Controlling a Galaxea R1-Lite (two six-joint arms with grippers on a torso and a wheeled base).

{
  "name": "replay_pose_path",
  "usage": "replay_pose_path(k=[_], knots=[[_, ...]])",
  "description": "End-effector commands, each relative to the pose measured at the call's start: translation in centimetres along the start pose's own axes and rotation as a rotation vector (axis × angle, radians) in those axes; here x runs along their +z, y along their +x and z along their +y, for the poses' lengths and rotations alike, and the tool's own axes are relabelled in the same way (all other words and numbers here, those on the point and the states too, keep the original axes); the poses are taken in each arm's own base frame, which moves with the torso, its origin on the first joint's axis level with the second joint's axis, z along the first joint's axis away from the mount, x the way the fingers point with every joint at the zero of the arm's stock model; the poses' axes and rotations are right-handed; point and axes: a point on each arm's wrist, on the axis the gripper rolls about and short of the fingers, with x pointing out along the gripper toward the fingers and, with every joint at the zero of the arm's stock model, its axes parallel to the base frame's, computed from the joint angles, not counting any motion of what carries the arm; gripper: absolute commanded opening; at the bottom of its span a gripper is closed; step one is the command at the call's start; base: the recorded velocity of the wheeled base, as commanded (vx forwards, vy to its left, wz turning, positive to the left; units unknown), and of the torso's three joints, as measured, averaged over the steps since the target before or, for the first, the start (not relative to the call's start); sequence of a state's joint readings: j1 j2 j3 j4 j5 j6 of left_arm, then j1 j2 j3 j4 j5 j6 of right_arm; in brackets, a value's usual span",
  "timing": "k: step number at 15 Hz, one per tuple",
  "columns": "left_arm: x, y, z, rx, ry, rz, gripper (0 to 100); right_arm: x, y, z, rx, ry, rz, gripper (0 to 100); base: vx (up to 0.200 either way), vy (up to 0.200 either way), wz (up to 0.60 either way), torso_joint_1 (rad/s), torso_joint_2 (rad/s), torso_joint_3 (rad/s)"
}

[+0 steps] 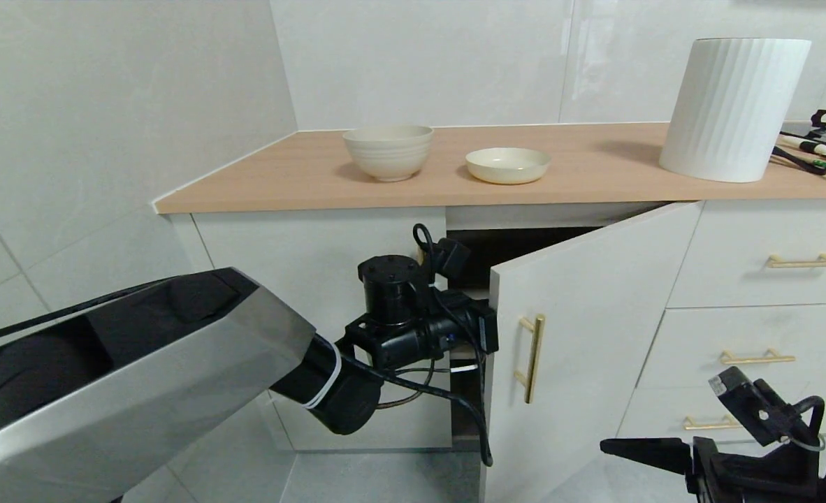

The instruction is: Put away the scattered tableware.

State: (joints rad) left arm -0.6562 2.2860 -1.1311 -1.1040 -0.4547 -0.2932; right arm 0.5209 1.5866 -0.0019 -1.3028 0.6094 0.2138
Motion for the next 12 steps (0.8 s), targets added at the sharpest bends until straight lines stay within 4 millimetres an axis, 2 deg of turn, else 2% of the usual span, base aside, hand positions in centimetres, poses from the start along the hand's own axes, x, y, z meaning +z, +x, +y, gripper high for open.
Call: replay_pose_path(k=[1,3,5,8,12], knots=[[0.2,-0.2,-1.5,-0.025,0.007,0.006,0,0.1,-0.2,0.8,0.031,-0.023,-0.002,100,0.000,0.000,0.00,0.000,0.00,0.000],[-0.1,-0.4,-3.1,-0.053,0.006,0.029,0,-0.1,-0.2,0.9,0.036,-0.071,0.012,100,0.000,0.000,0.00,0.000,0.00,0.000],[-0.4,-0.5,-4.6,-0.081,0.004,0.045,0,-0.3,-0.4,1.9,0.078,-0.095,0.034,100,0.000,0.000,0.00,0.000,0.00,0.000],[-0.2,-1.3,-6.1,-0.103,0.005,0.054,0,-0.3,-0.7,2.6,0.102,-0.104,0.041,100,0.000,0.000,0.00,0.000,0.00,0.000],[-1.5,-1.3,-8.7,-0.148,0.000,0.096,0,-0.3,-0.8,2.8,0.114,-0.110,0.036,100,0.000,0.000,0.00,0.000,0.00,0.000]])
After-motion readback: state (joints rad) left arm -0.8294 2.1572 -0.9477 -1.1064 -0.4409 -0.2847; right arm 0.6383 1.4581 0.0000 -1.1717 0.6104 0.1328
